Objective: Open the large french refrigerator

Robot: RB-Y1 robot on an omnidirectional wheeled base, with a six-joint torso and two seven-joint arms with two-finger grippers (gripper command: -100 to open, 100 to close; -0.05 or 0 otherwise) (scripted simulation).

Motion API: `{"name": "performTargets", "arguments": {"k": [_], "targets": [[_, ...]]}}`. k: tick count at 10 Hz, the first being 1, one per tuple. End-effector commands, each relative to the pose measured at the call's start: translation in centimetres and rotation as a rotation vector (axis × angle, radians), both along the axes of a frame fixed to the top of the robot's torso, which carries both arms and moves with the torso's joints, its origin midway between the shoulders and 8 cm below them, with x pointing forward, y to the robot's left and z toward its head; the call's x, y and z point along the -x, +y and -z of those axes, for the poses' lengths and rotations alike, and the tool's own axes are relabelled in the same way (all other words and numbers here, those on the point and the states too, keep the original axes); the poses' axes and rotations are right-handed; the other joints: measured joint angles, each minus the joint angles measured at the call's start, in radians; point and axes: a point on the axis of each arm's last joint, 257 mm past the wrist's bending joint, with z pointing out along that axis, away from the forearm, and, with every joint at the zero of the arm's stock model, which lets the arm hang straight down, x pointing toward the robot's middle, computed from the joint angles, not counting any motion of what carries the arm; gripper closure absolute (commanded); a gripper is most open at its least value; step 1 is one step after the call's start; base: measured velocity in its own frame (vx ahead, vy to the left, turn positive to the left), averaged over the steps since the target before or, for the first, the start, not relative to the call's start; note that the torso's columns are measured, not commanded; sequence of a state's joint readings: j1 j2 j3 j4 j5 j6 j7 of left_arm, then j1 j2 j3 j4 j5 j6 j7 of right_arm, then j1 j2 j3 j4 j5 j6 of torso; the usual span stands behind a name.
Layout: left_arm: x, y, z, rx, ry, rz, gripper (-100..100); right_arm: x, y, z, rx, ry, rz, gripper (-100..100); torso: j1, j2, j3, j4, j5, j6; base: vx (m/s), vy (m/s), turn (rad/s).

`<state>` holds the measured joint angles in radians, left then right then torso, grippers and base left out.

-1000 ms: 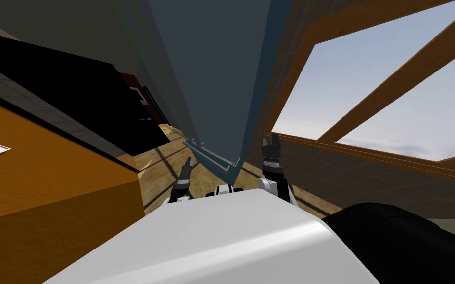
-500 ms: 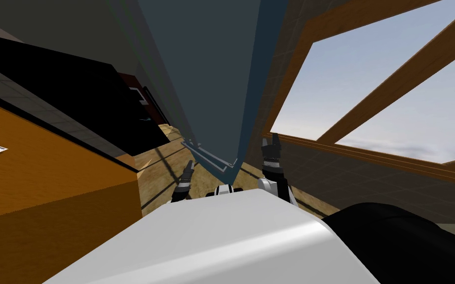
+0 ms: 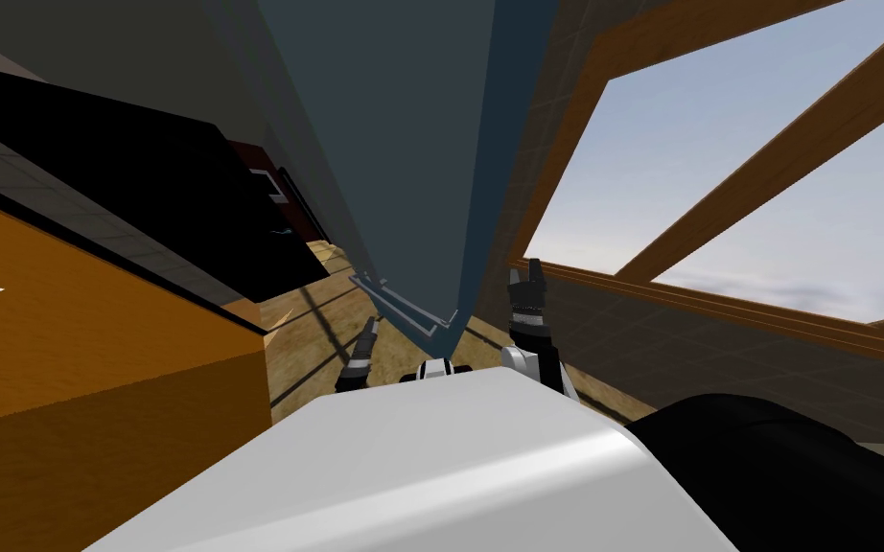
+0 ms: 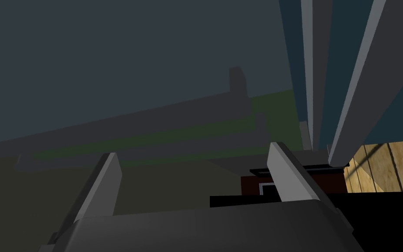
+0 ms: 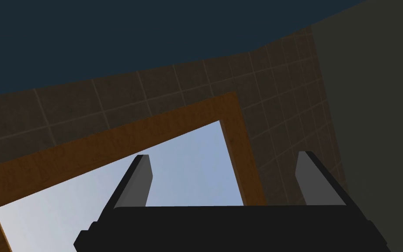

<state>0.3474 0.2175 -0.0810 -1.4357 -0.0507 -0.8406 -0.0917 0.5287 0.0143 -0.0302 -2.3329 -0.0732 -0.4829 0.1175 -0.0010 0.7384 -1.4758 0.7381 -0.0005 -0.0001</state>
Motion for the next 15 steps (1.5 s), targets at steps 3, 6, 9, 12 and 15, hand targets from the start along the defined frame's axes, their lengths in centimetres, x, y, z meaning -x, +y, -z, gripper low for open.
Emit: {"name": "performTargets", "arguments": {"k": [3,6,9,12,15], "targets": [[0.6,0.6,3.4,0.016,0.054,-0.011,-100,0.0,0.0,0.0,0.000,0.000,0.000,0,0.001,0.000,0.000,0.000,0.001,0.000,0.006,-0.061,0.012],[1.1,0.8,5.4,0.037,0.078,-0.018,-100,0.0,0.0,0.0,0.000,0.000,0.000,0,0.001,-0.001,-0.001,0.000,0.000,0.000,0.013,-0.067,0.012],[1.8,1.0,7.6,0.048,0.118,-0.028,-100,0.0,0.0,0.0,0.000,0.000,0.000,0,0.001,-0.001,0.000,0.000,0.001,0.000,0.013,-0.057,0.017],[2.5,0.8,9.6,0.074,0.147,-0.038,-100,0.0,0.0,0.0,0.000,0.000,0.000,0,0.001,0.000,0.000,0.000,0.000,0.000,0.000,-0.056,0.014],[3.7,0.5,12.4,0.104,0.196,-0.052,-100,0.0,0.0,0.0,0.000,0.000,0.000,0,0.001,-0.001,0.000,0.000,0.000,0.000,0.001,-0.069,0.032]]}}
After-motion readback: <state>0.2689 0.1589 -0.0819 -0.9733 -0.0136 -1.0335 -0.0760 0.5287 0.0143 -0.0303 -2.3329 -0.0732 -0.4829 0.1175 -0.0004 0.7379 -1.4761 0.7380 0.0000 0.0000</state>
